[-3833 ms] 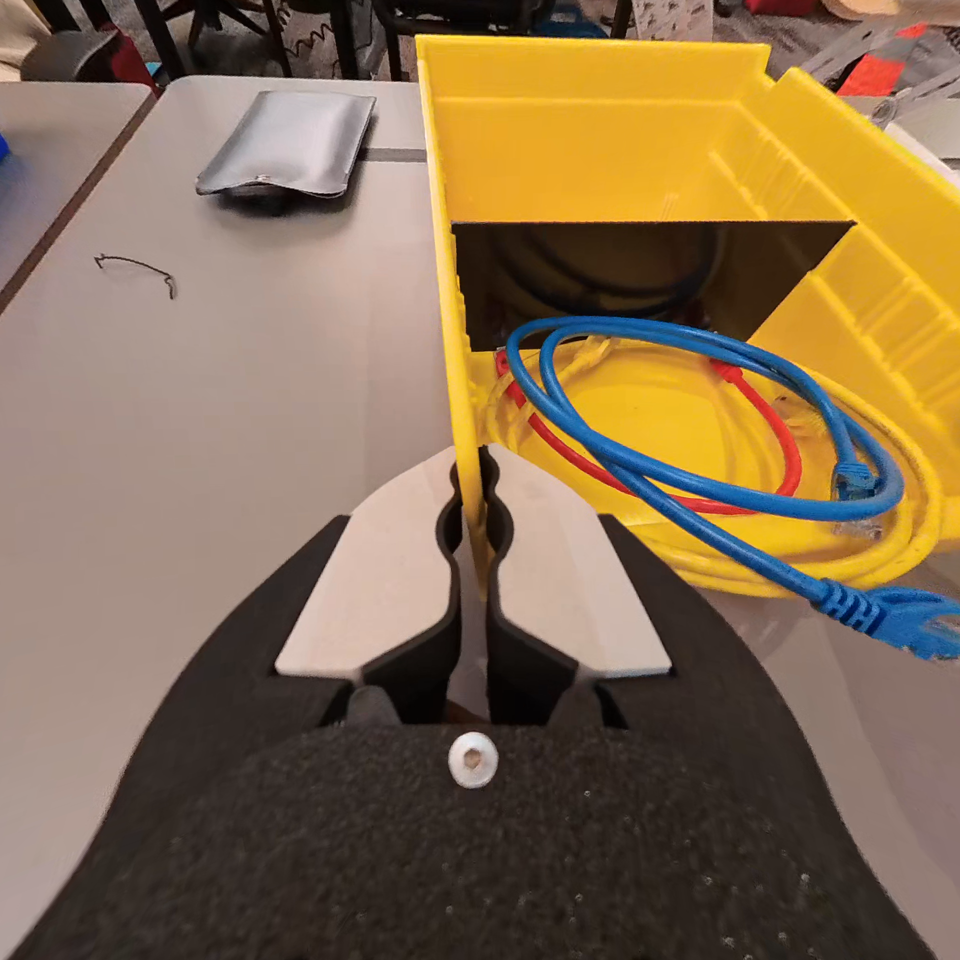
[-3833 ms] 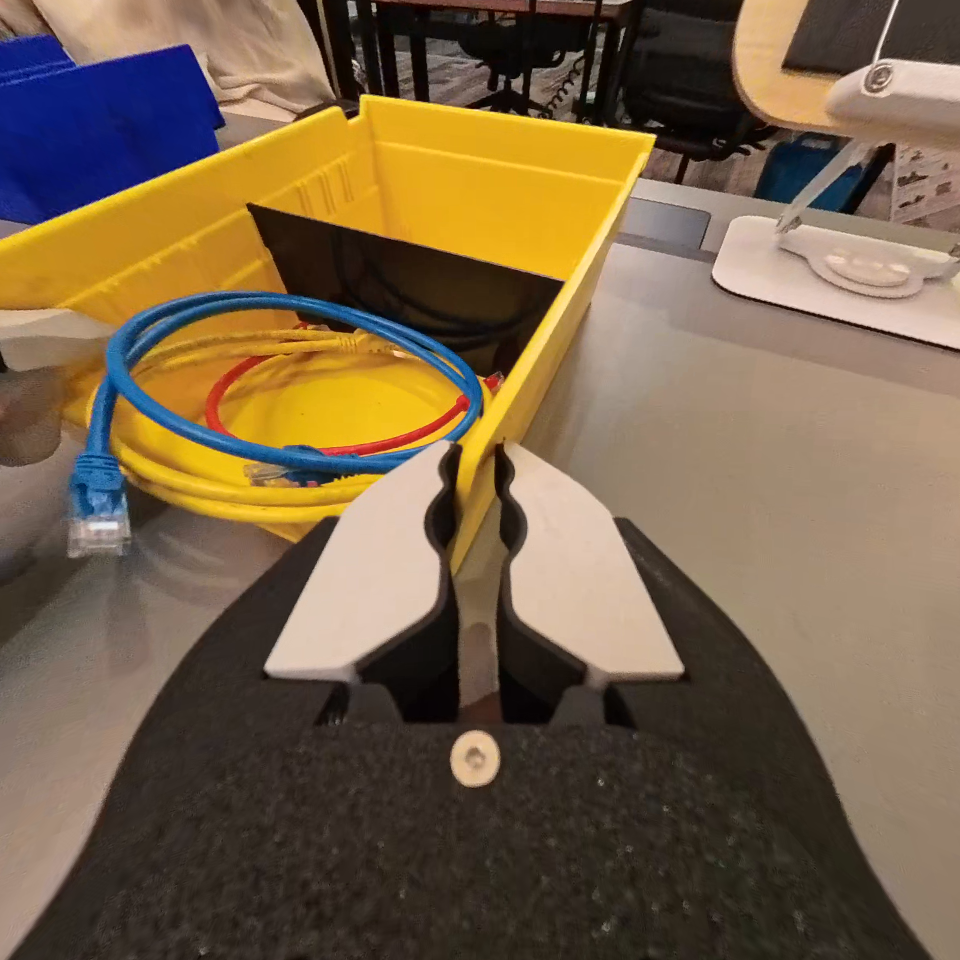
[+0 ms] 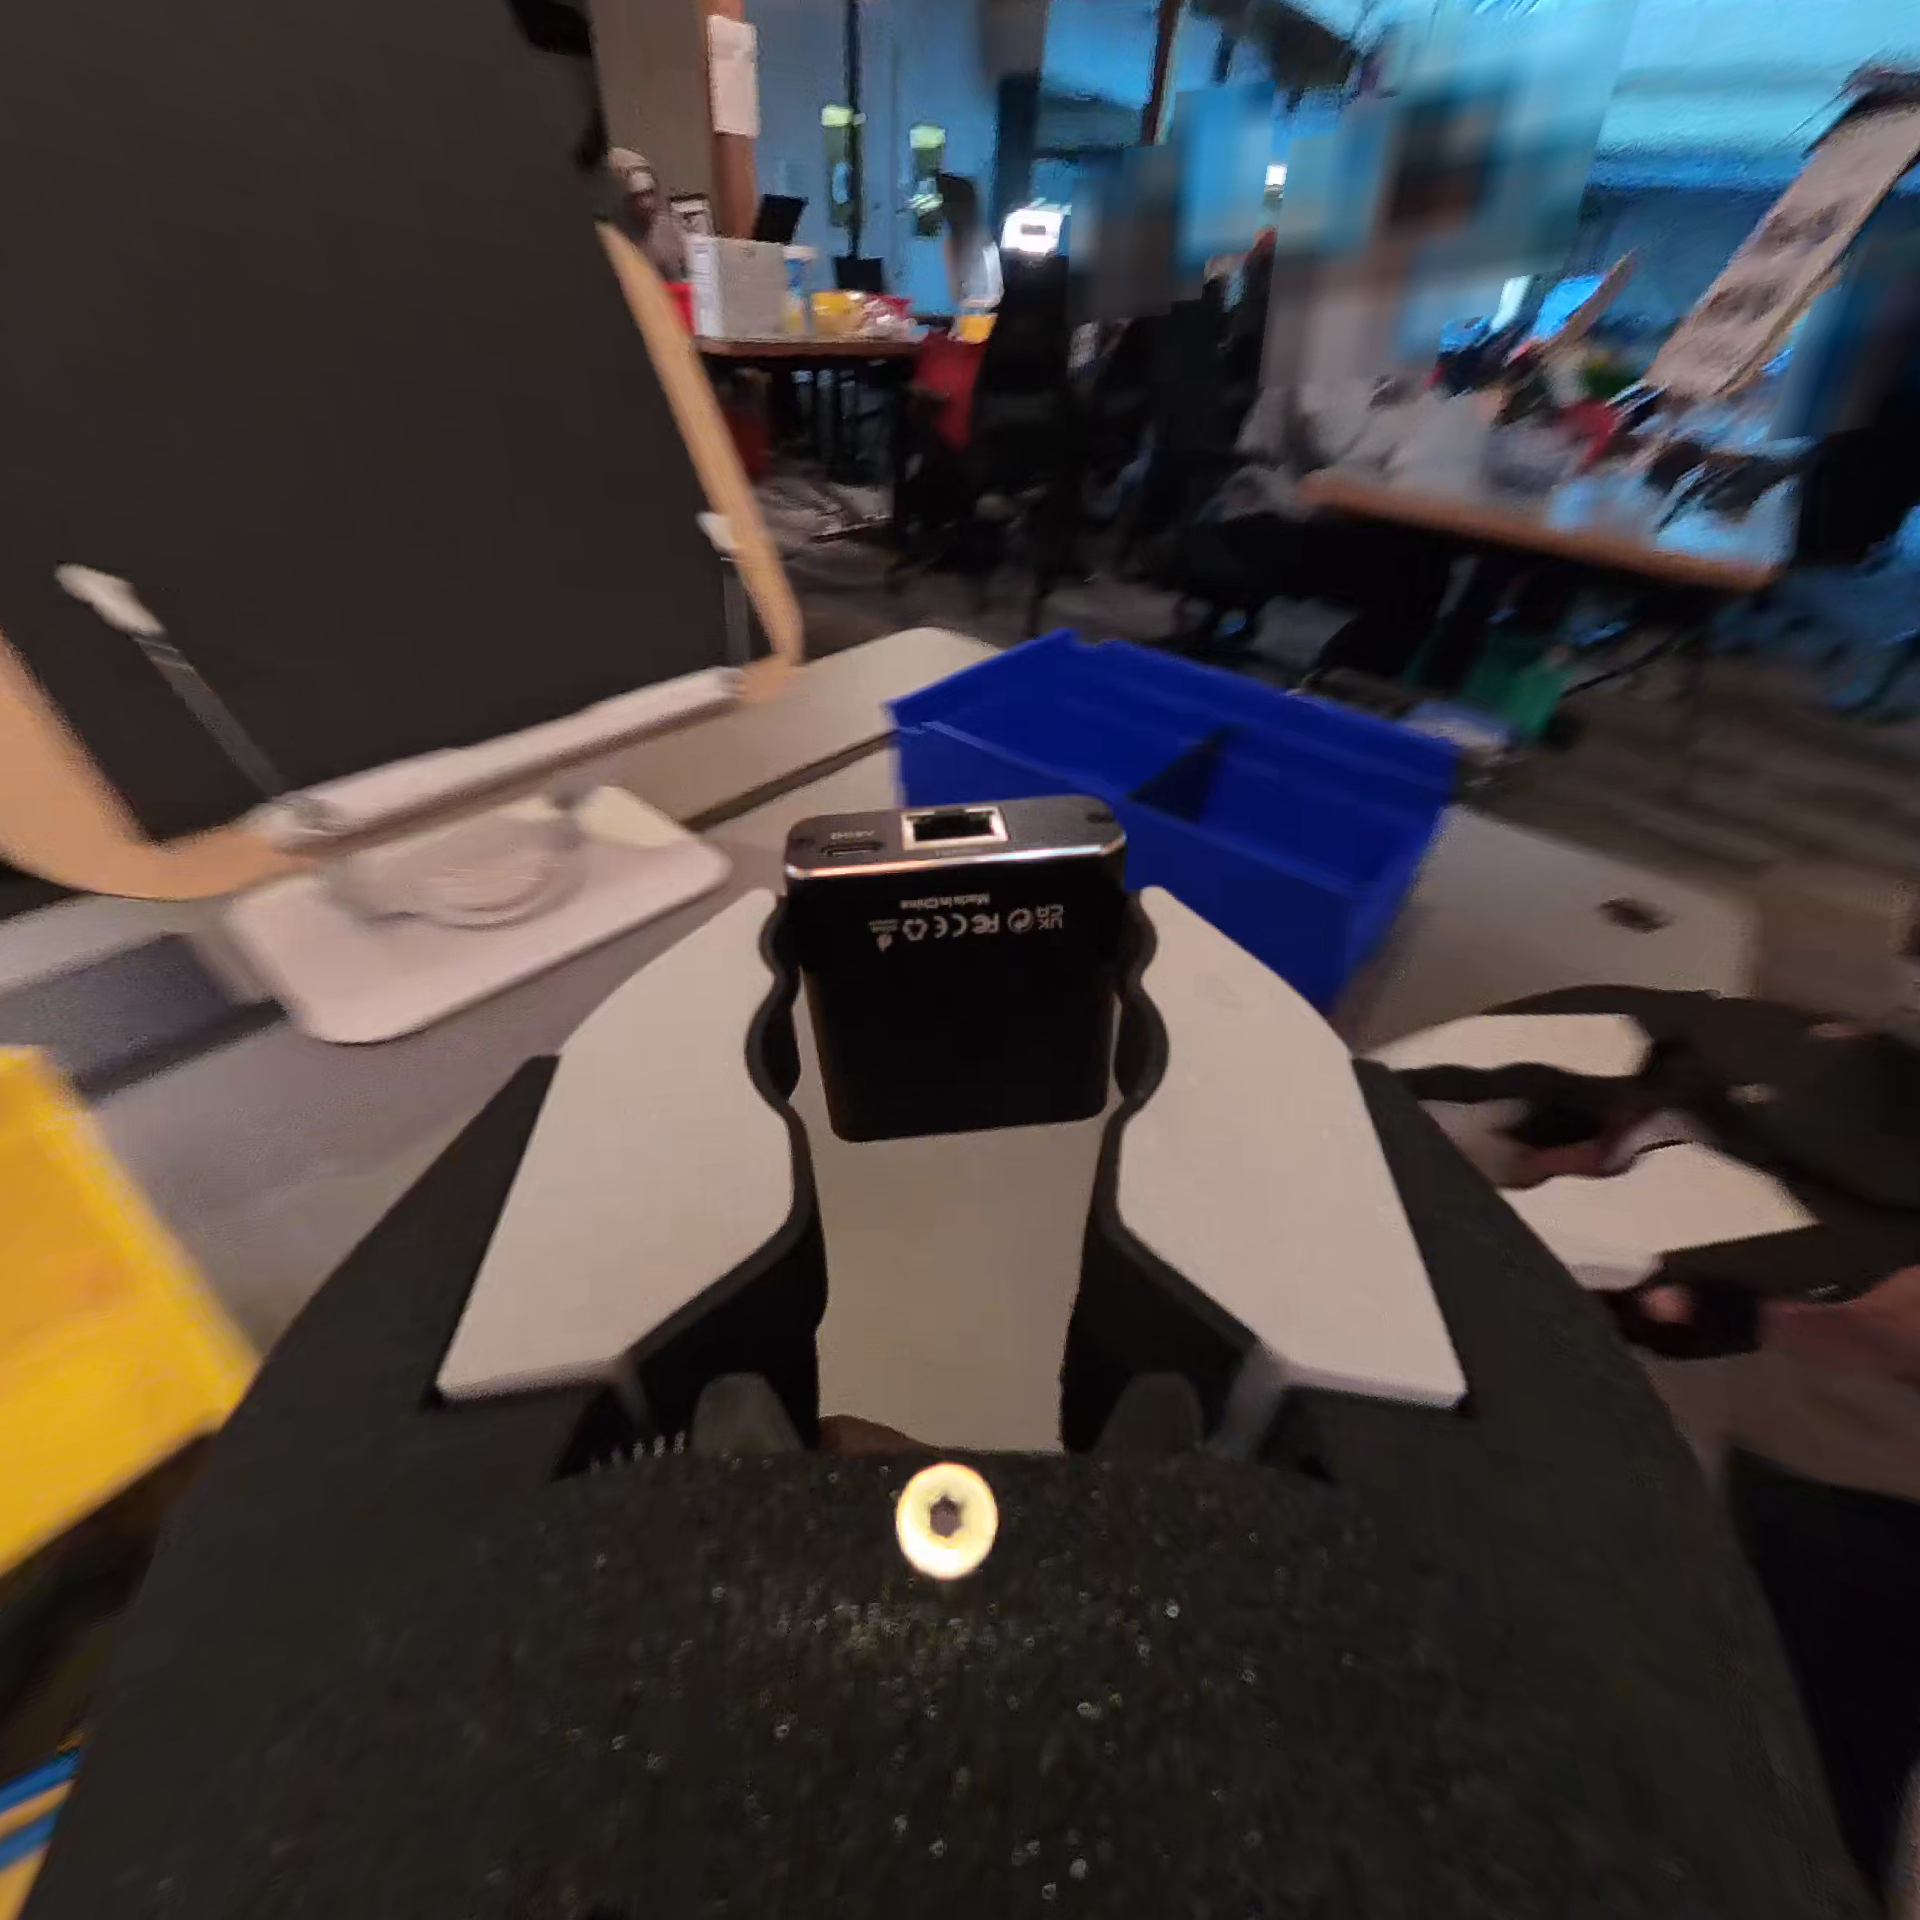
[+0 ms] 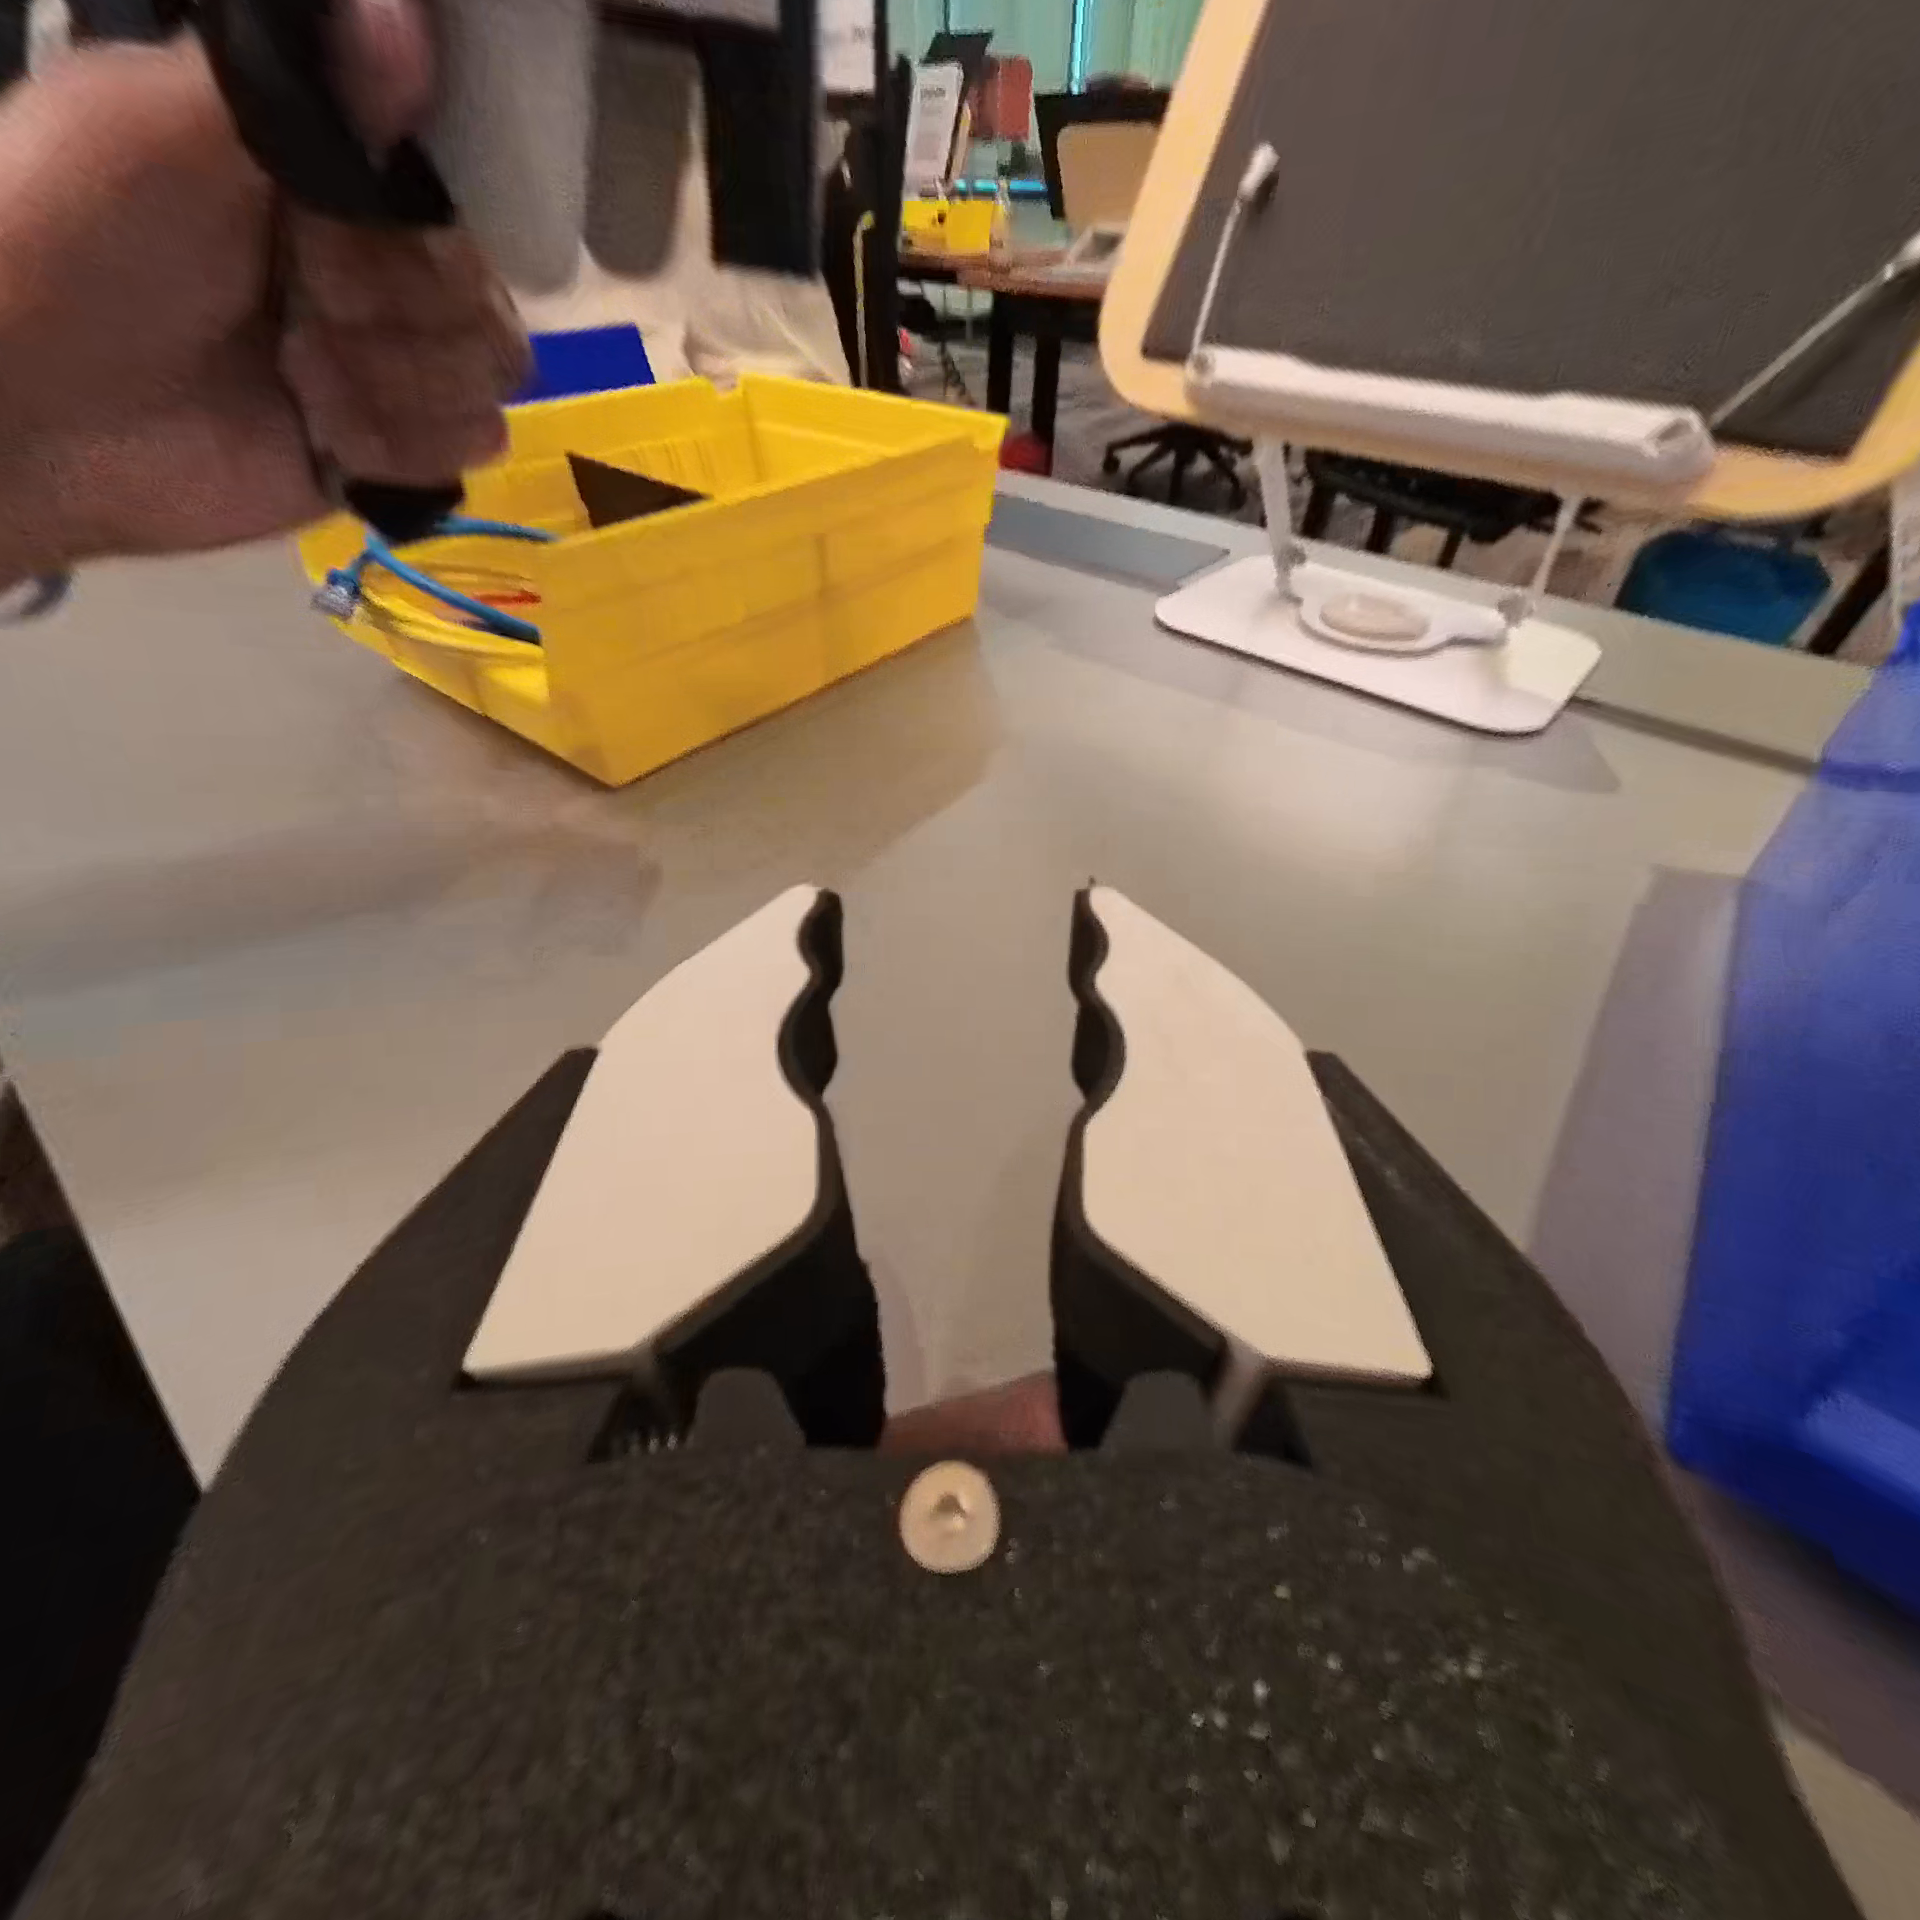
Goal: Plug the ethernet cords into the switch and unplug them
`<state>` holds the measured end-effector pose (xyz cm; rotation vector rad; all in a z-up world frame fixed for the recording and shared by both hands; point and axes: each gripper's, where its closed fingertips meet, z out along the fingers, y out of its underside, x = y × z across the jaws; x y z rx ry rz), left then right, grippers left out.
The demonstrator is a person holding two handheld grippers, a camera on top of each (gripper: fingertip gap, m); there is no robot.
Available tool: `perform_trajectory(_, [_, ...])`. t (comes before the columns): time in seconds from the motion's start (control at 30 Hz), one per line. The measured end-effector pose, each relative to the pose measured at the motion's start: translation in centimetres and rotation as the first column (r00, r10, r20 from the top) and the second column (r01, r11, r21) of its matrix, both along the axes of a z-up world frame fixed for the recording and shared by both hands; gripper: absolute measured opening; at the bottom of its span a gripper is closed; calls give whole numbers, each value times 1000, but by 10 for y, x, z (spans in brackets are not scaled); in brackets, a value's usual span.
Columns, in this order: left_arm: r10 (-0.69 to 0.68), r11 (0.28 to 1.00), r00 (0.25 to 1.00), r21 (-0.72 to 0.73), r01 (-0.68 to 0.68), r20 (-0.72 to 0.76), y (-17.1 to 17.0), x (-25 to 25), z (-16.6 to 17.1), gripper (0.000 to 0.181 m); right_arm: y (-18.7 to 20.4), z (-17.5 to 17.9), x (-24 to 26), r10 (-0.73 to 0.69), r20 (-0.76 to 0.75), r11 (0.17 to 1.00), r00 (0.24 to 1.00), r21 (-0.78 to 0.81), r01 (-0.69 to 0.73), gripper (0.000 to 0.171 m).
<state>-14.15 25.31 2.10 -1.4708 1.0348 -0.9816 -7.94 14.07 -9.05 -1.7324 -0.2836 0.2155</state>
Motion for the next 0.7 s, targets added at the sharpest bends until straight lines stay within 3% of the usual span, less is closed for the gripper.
perform_trajectory(0.07, [-52, 996, 997, -71, 56, 57, -35, 20, -10, 58, 3, 17, -13, 4, 2, 998, 1000, 56, -4, 50])
perform_trajectory(0.13, [-84, 995, 995, -52, 87, 52, -64, 37, -23, 58, 3, 29, -17, -29, 1, 995, 1000, 100, 29, 50])
perform_trajectory(0.23, [-152, 988, 988, -12, 152, -5, -102, 54, -44, 58, -3, 35, -19, -35, -34, 990, 999, 134, 39, 48])
perform_trajectory(0.3, [-185, 983, 983, -6, 185, -12, -122, 58, -53, 58, -8, 34, -18, -26, -39, 988, 999, 151, 31, 38])
perform_trajectory(0.47, [-273, 962, 962, 12, 274, -13, -149, 50, -66, 58, -17, 11, -18, 33, 112, 995, 993, 92, -43, 27])
perform_trajectory(0.57, [-356, 933, 933, -47, 358, 47, -162, 38, -64, 34, -19, -3, -19, 41, 304, 993, 952, 90, -72, 26])
perform_trajectory(0.63, [-342, 938, 939, -54, 343, 40, -159, 34, -69, 34, -17, -8, -22, 39, 356, 994, 934, 80, -72, 26])
perform_trajectory(0.7, [-329, 938, 944, -101, 331, 34, -153, 30, -75, 50, -17, -6, -26, 41, 379, 991, 924, 101, -85, 26])
